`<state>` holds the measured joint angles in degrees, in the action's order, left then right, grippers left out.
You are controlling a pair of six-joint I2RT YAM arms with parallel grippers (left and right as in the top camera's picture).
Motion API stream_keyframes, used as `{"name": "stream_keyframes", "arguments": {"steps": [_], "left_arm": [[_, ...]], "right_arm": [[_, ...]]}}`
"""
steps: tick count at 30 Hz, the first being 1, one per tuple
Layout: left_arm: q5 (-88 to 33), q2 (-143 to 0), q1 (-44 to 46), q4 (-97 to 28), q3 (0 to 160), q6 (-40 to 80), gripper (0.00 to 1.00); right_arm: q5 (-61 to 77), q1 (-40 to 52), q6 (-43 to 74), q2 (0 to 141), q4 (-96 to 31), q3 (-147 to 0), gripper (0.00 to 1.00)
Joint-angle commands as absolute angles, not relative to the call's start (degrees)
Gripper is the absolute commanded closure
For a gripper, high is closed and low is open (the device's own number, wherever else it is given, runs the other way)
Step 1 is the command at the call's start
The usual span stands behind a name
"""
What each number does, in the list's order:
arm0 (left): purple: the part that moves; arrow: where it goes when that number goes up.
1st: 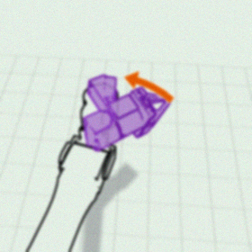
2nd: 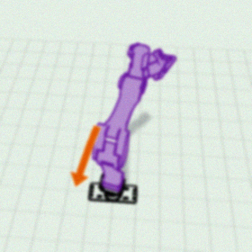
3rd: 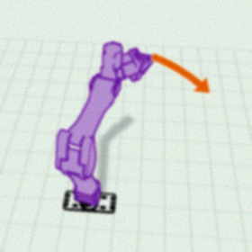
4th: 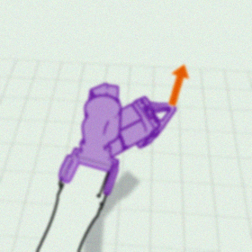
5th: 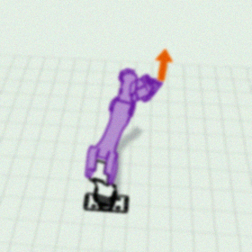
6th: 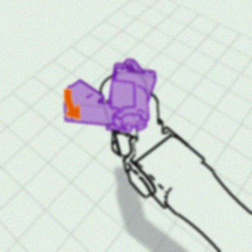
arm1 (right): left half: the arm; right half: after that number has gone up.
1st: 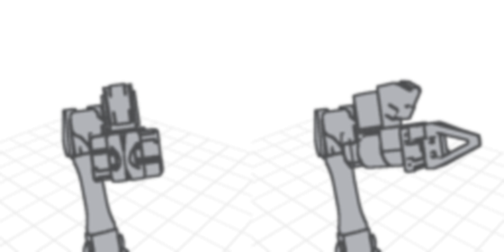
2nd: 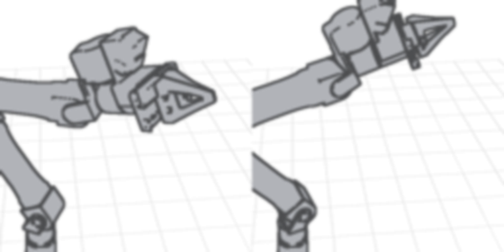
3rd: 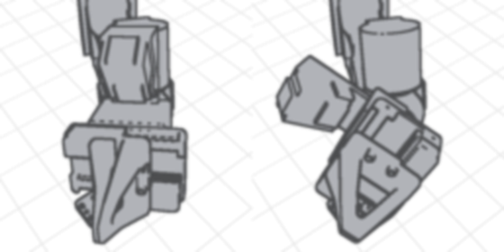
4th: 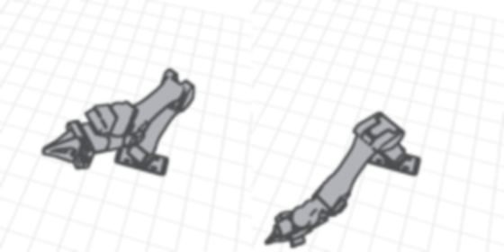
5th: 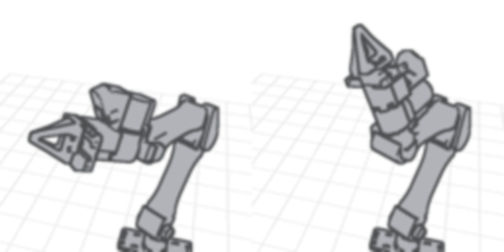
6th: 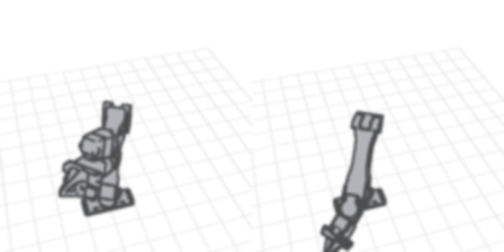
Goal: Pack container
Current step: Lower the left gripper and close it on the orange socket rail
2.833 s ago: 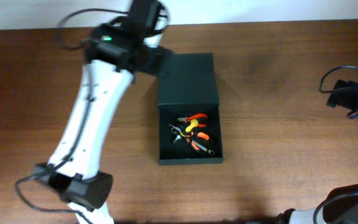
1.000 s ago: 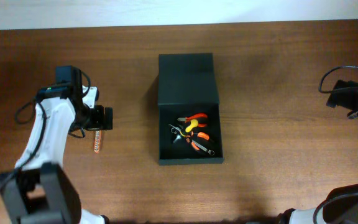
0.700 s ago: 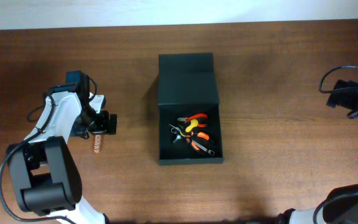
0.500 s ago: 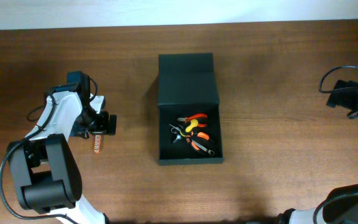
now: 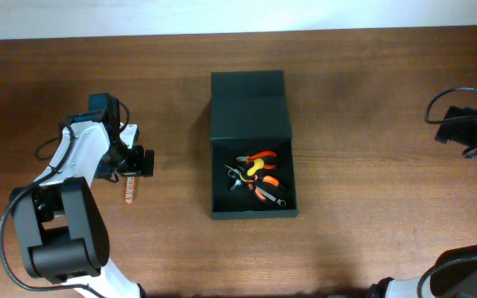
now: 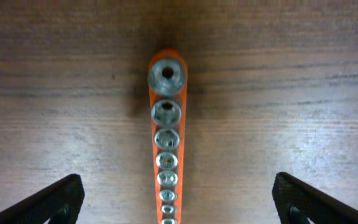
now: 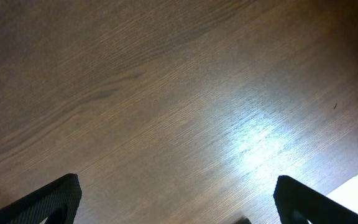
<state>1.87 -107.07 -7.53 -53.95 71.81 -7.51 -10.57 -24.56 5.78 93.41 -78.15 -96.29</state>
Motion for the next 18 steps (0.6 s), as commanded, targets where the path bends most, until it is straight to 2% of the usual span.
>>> {"name": "stream_keyframes", "arguments": {"steps": [1,6,18], "left_arm": [[0.9,-108.0,-7.7,-52.6,71.3,-6.9,0.01],[0.9,-108.7,-7.7,-51.2,71.3,-3.4,0.01],[1.3,-109.7,-7.7,-50.7,71.3,-3.5,0.01]], "right_arm": [[-10.7,-24.8,5.8,92.3,-78.1,-96.2,0.01],[-10.7,-24.8,5.9,92.3,-78.1,-96.2,0.01],[-10.7,-24.8,5.9,92.3,-78.1,-96.2,0.01]]}}
